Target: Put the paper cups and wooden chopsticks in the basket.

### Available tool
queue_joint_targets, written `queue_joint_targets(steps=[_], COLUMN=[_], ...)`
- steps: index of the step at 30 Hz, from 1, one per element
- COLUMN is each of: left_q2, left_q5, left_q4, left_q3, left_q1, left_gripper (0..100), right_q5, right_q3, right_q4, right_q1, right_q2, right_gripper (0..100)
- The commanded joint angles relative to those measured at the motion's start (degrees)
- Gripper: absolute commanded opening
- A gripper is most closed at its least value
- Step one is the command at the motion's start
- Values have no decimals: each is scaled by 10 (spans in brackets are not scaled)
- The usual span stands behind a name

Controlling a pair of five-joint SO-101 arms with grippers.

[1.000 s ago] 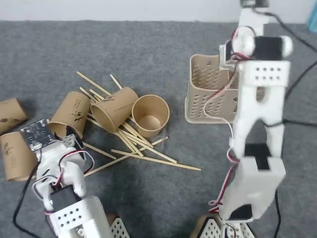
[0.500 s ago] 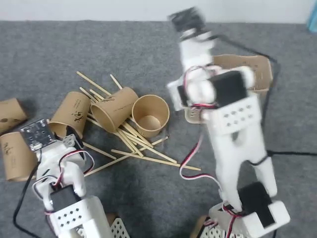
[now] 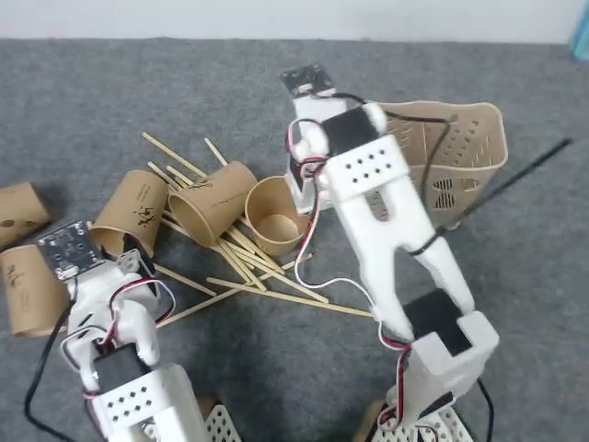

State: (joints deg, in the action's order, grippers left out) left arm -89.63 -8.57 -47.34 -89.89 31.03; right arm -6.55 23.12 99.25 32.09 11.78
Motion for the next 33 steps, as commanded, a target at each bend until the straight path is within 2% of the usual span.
queue_joint_targets(steps=[1,12,14,16,17,19,25,29,33], left_q2=[-8,-8,-8,-8,-8,-8,-8,-8,-8], left_q5=[7,7,7,7,7,7,7,7,7], left_q4=[6,6,6,6,6,6,6,11,16], left_q3=[4,4,4,4,4,4,4,4,2], left_q1=[0,0,0,0,0,0,0,0,0], left_gripper=[135,135,135,135,135,135,135,135,135], right_q5=[-10,-5,-5,-4,-4,-4,-3,32,50], right_q3=[5,-33,-33,-30,-25,-12,52,105,182], right_q4=[-18,-92,-103,-107,-103,-90,-29,11,39], right_q1=[28,31,29,29,29,29,29,27,-6], right_q2=[-1,58,77,85,82,71,11,-16,-44], right_gripper=[200,188,133,34,0,23,7,7,6])
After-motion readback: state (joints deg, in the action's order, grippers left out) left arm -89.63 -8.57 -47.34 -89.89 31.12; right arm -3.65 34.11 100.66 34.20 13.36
